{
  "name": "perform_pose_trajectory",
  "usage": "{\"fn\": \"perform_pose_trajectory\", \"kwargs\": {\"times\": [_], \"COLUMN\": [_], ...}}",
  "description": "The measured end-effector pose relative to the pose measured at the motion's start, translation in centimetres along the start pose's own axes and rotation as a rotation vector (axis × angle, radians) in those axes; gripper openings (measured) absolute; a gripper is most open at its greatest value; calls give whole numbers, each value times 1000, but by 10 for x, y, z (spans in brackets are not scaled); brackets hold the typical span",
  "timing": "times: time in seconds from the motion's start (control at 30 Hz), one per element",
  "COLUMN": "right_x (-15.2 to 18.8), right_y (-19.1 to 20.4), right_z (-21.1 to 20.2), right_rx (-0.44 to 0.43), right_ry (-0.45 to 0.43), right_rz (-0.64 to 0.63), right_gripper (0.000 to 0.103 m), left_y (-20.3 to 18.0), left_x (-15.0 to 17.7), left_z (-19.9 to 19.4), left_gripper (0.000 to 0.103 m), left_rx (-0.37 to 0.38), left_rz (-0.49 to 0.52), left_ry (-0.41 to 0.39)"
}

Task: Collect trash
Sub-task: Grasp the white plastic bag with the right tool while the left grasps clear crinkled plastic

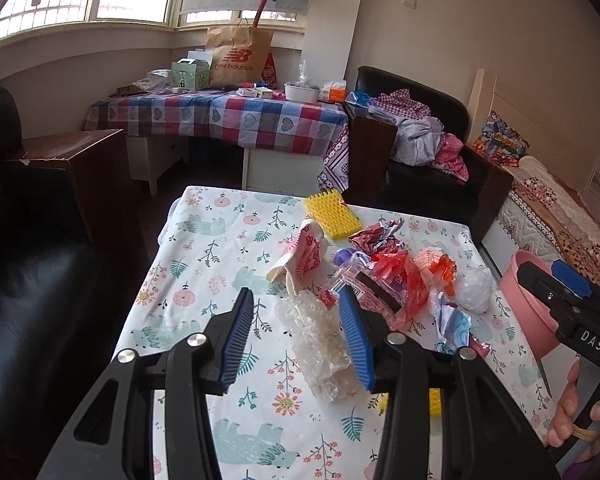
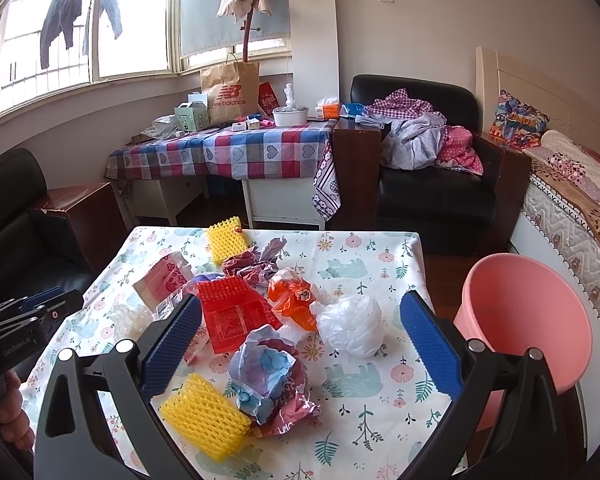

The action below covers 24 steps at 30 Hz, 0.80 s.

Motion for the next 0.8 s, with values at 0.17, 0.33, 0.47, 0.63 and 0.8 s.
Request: {"fn": "perform_pose_trajectory", "kwargs": {"times": [0.17,0.33,0.47,0.63,0.8], "right_x": [11,25,34,43,46], "right_y": [-5,-10,-13,-21,-36], "right_z": [3,5,5,6,12], "right_rx": [-13,-51,-71,-72,-70], "right_ry": [13,42,60,74,88], "right_rz": [-3,-2,-8,3,33], "right_gripper": [100,100,100,100,100], "left_y": [8,19,17,2,-1], "left_x": [10,26,35,38,43], "left_z": [-2,10,25,43,62], "left_gripper": [60,60,60,60,44], "left_rx": [59,60,94,89,78], "left_rz": [7,-21,-66,-36,-43], "left_ry": [33,108,179,210,256]}}
Point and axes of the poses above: each gripper's, at about its wrist camera, not at the fingertips, and z roughly the way its jaws point, y to its left, x to its underside, the point moved 5 cm from there along z, roughly the way its jaws point, and after that the axes turned 4 degrees about -z, right-handed, at the moved point
